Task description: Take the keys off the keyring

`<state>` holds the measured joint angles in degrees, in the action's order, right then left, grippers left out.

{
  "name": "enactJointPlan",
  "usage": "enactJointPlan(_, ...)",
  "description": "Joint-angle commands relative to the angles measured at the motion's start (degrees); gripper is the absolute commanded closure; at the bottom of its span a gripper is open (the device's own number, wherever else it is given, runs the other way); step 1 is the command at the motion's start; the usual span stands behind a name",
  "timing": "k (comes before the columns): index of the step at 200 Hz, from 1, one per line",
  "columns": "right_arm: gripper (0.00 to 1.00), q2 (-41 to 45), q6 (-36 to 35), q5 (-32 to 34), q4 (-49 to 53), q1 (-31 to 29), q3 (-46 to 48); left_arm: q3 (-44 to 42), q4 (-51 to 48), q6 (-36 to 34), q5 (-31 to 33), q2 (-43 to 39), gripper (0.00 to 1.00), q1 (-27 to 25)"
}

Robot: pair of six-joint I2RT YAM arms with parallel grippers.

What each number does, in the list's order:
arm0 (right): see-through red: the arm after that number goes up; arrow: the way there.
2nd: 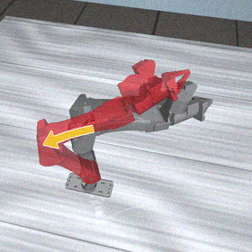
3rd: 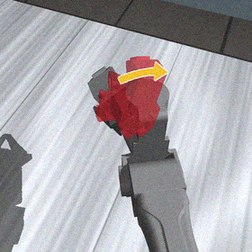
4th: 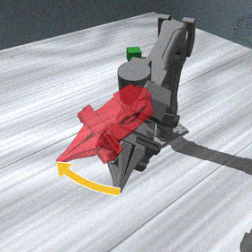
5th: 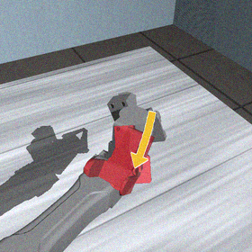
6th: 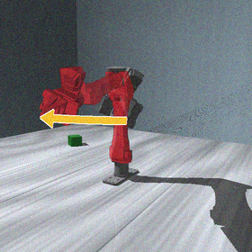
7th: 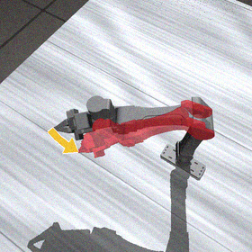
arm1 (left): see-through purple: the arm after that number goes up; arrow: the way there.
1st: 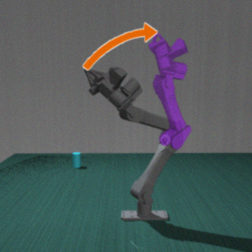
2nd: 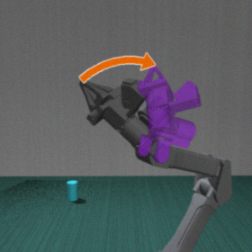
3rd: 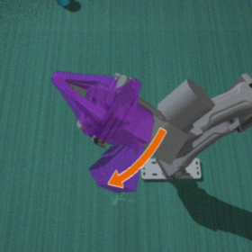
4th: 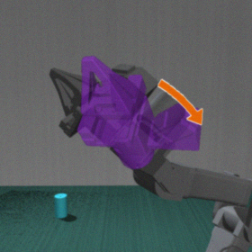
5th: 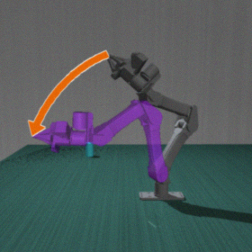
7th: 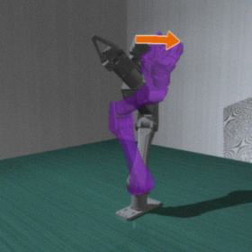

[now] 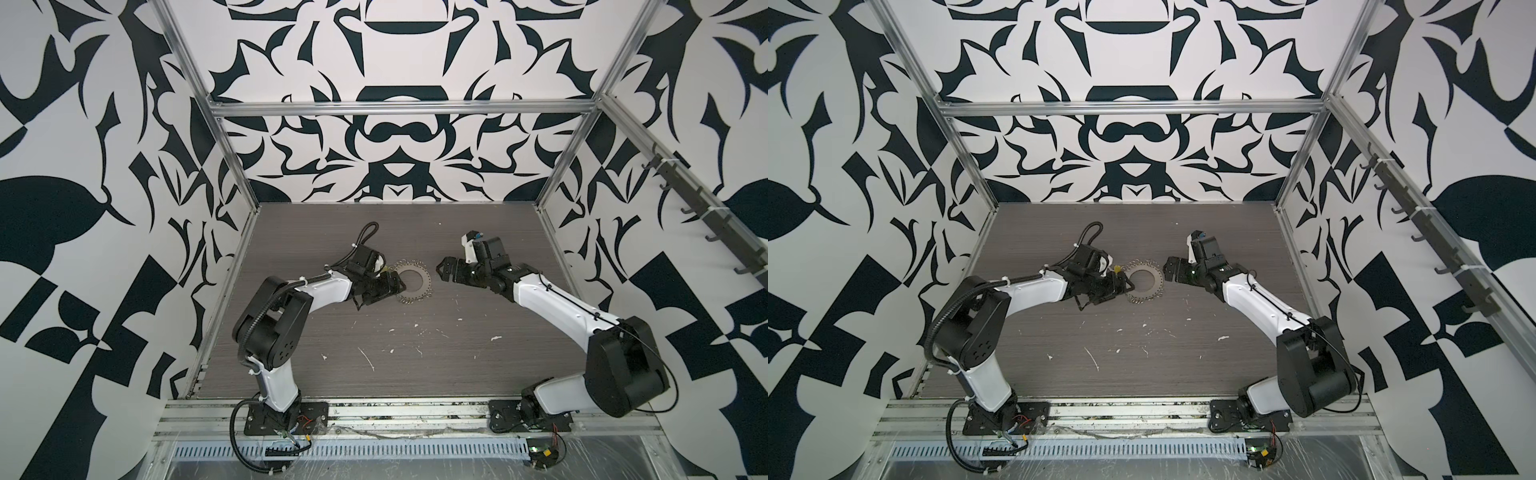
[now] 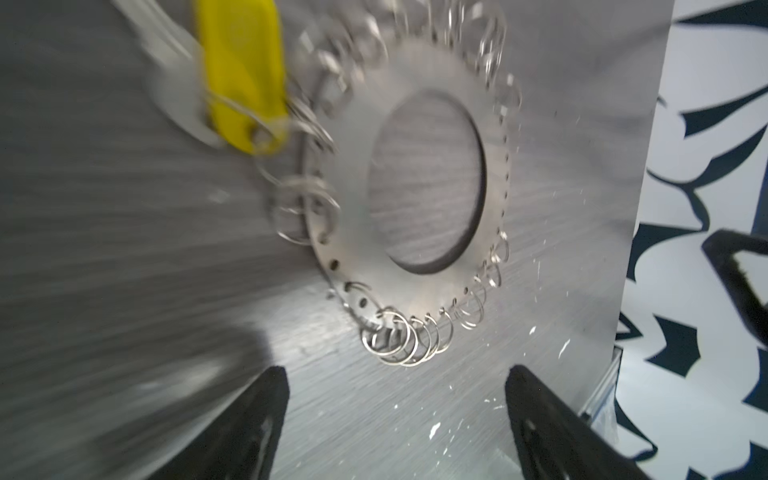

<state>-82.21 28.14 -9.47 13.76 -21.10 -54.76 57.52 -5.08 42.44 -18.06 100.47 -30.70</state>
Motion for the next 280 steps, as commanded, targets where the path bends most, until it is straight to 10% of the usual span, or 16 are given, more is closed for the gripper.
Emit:
enactJointPlan(1, 0.03, -2.08, -2.56, 2.95, 2.3, -1.43, -4.77, 0.31, -3.99, -0.59, 4.01, -3.75, 0.18, 3.49)
enactJointPlan(142, 0.07, -20.57, 5.81, -4.46, 1.46, -5.88, -15.38, 5.94, -7.75, -2.36, -0.66, -0.31, 0.24, 13.66)
enactJointPlan(280, 0.61, -43.21, -18.84, 10.02, 24.67, -18.98, -54.74, -1.76, -10.16, -4.2, -3.14, -7.25, 0.28, 23.54)
